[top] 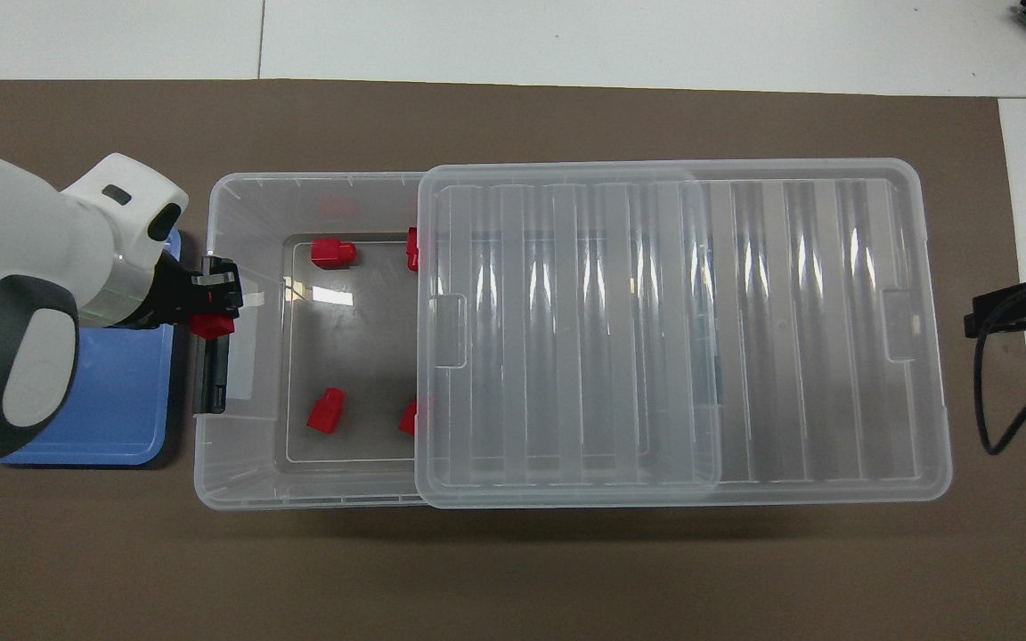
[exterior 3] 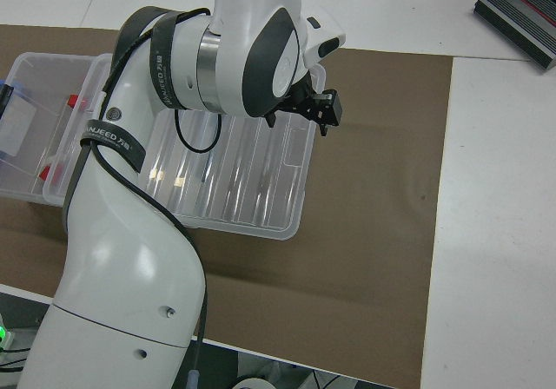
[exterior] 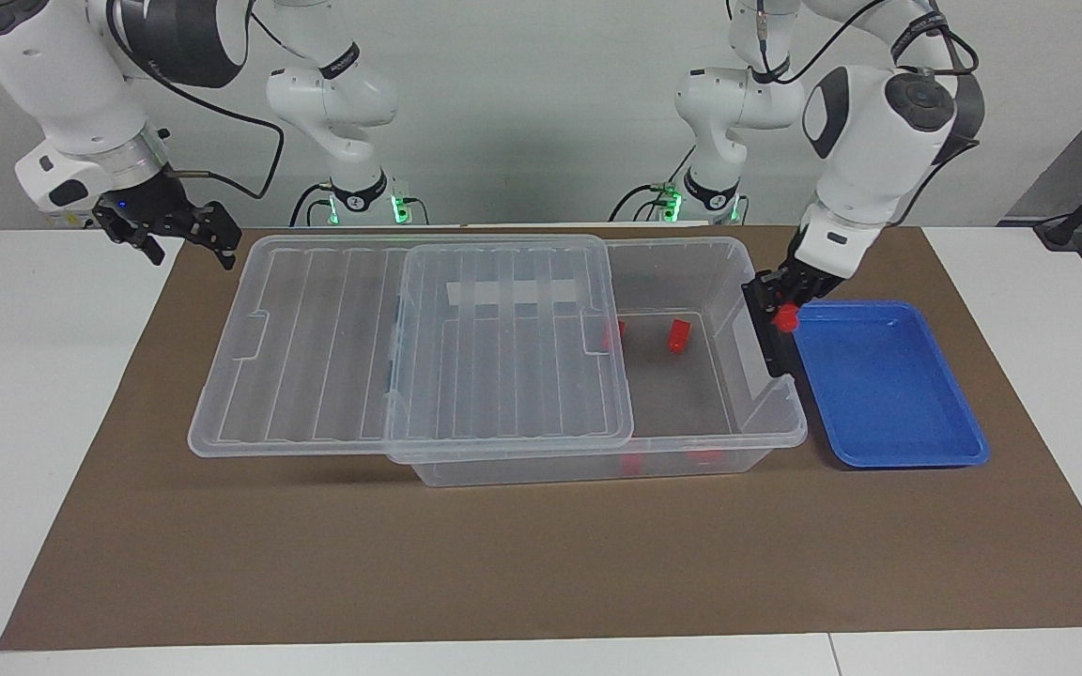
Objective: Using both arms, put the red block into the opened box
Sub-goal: 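Lift the red block and carry it over the open box, then lower the red block into the box and open the left gripper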
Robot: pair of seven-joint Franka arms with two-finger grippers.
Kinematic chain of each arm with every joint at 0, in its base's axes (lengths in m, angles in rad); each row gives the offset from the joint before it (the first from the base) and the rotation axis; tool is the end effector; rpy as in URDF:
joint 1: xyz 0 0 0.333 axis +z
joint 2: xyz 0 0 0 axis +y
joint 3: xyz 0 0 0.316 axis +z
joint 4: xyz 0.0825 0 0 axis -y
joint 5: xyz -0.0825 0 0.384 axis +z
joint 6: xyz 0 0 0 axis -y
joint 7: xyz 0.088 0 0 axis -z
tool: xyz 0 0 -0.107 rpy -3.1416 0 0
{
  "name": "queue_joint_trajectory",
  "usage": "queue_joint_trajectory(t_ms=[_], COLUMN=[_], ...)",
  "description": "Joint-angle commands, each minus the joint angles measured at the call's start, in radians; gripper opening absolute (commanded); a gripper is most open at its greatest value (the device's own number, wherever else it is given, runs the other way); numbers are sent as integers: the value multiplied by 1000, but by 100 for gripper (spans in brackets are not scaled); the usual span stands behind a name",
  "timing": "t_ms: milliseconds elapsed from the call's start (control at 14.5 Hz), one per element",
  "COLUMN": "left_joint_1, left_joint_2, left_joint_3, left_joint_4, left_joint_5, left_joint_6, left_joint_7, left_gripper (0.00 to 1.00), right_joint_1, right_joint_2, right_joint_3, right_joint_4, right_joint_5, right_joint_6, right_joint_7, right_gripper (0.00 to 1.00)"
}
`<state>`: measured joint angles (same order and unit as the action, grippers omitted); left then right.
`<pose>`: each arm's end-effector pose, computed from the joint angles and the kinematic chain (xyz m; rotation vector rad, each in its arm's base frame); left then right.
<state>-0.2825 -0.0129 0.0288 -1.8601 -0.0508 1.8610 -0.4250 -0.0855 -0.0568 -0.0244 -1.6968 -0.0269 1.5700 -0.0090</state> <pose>0.5410 -0.1443 0.5189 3.0774 0.2863 -0.0052 0.5299 -0.0617 0.5961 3.1144 -0.1557 -0.1114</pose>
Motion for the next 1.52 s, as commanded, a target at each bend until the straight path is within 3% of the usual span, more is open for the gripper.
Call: queue_joint_trajectory(t_ms=[0, 277, 415, 1244, 1452], left_joint_1=[-85, -156, -170, -169, -170], left_joint_2=[-12, -9, -1, 39, 88], left_joint_3=[16, 16, 16, 17, 19], left_joint_4=[-25, -123, -181, -284, -301], left_joint_5=[-12, -12, -12, 48, 49], left_joint_6=[64, 214, 312, 470, 536], left_joint_7=[-124, -221, -235, -159, -161], left_gripper=[0, 0, 0, 0, 0], right_joint_1=[-7, 12, 81, 115, 113], right_joint_2=[-15, -15, -15, -6, -11], right_joint_3=[11, 8, -55, -80, -80], right_joint_4=[6, 3, 5, 20, 16], right_joint_5=[19, 19, 16, -1, -1], right_joint_6=[-15, -10, -8, -12, -13], right_joint_7=[34, 34, 34, 17, 17], right_gripper=[100, 100, 100, 100, 100])
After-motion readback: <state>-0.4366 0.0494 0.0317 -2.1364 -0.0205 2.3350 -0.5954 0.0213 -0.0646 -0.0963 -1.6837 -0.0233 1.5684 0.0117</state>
